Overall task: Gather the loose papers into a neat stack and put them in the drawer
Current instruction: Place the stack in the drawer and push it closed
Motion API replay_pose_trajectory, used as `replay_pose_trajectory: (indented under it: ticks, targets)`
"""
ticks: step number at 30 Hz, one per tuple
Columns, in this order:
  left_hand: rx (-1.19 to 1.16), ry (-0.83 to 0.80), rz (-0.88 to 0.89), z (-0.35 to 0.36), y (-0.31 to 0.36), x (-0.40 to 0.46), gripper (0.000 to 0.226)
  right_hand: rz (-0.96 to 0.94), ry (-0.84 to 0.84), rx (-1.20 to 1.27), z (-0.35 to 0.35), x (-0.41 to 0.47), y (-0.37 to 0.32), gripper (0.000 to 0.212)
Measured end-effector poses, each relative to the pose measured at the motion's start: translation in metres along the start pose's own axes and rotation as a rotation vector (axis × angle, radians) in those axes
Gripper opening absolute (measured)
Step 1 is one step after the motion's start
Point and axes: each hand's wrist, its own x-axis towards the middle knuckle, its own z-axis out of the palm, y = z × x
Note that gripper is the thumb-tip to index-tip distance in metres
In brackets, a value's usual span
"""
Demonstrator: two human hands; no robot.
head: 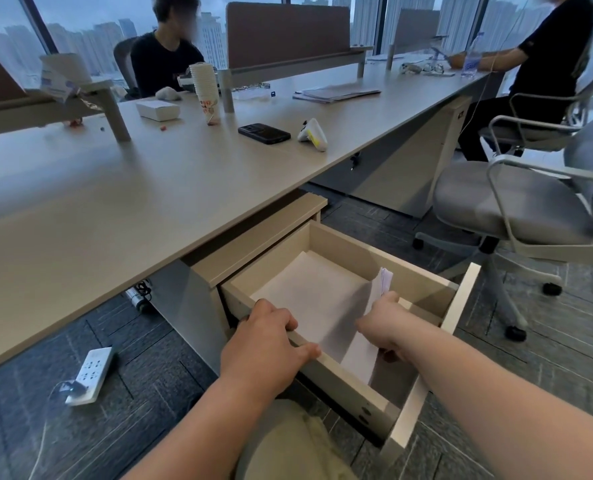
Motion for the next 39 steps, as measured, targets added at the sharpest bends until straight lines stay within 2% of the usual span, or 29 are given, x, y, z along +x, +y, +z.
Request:
replay_pose_trajectory:
  ticks: [4, 9, 11, 13, 17, 20, 23, 25, 27, 28, 30, 33, 35, 39]
  targets:
    - [-0.014, 0.003, 0.005, 0.001, -0.004, 0.001, 0.050, -0.107, 0.125, -0.107, 0.007, 0.000, 0.003, 0.082]
    - [0.000, -0.024, -0.003, -0.002, -0.003, 0.004, 0.045, -0.132, 0.167, -0.049, 0.000, -0.016, 0.002, 0.080]
    - [0.003, -0.025, -0.001, -0.002, 0.000, 0.002, 0.044, -0.163, 0.157, -0.051, -0.003, -0.031, 0.003, 0.069]
    - [0.005, -0.009, 0.002, -0.002, 0.001, 0.001, 0.044, -0.159, 0.079, -0.240, -0.004, -0.044, 0.001, 0.051]
    - [0.030, 0.000, 0.004, 0.000, 0.004, -0.004, 0.049, -0.241, 0.182, -0.151, -0.011, -0.050, 0.018, 0.064]
    - [0.063, 0.002, -0.002, 0.001, 0.007, -0.008, 0.052, -0.288, 0.149, -0.148, -0.018, -0.061, 0.028, 0.061]
    - [0.161, 0.013, 0.005, -0.001, 0.012, -0.014, 0.053, -0.436, 0.265, -0.204, -0.022, -0.067, 0.047, 0.053]
    - [0.185, 0.028, 0.061, -0.001, 0.022, -0.023, 0.053, -0.421, 0.380, -0.243, -0.021, -0.068, 0.065, 0.044]
    - [0.105, 0.018, 0.157, 0.001, 0.037, -0.036, 0.054, -0.321, 0.387, -0.142, -0.023, -0.071, 0.082, 0.042]
    - [0.060, -0.007, 0.207, 0.003, 0.045, -0.043, 0.055, -0.287, 0.338, -0.050, -0.022, -0.073, 0.089, 0.043]
    - [0.046, -0.086, 0.307, 0.008, 0.061, -0.057, 0.063, -0.297, 0.243, 0.086, -0.020, -0.076, 0.096, 0.043]
    - [0.149, -0.162, 0.415, 0.018, 0.075, -0.073, 0.081, -0.344, 0.250, 0.213, -0.018, -0.078, 0.098, 0.035]
    - [0.203, -0.162, 0.417, 0.023, 0.076, -0.076, 0.086, -0.349, 0.246, 0.266, -0.017, -0.081, 0.096, 0.028]
    - [0.230, -0.048, 0.358, 0.022, 0.060, -0.071, 0.081, -0.376, 0.211, 0.355, -0.010, -0.075, 0.088, 0.035]
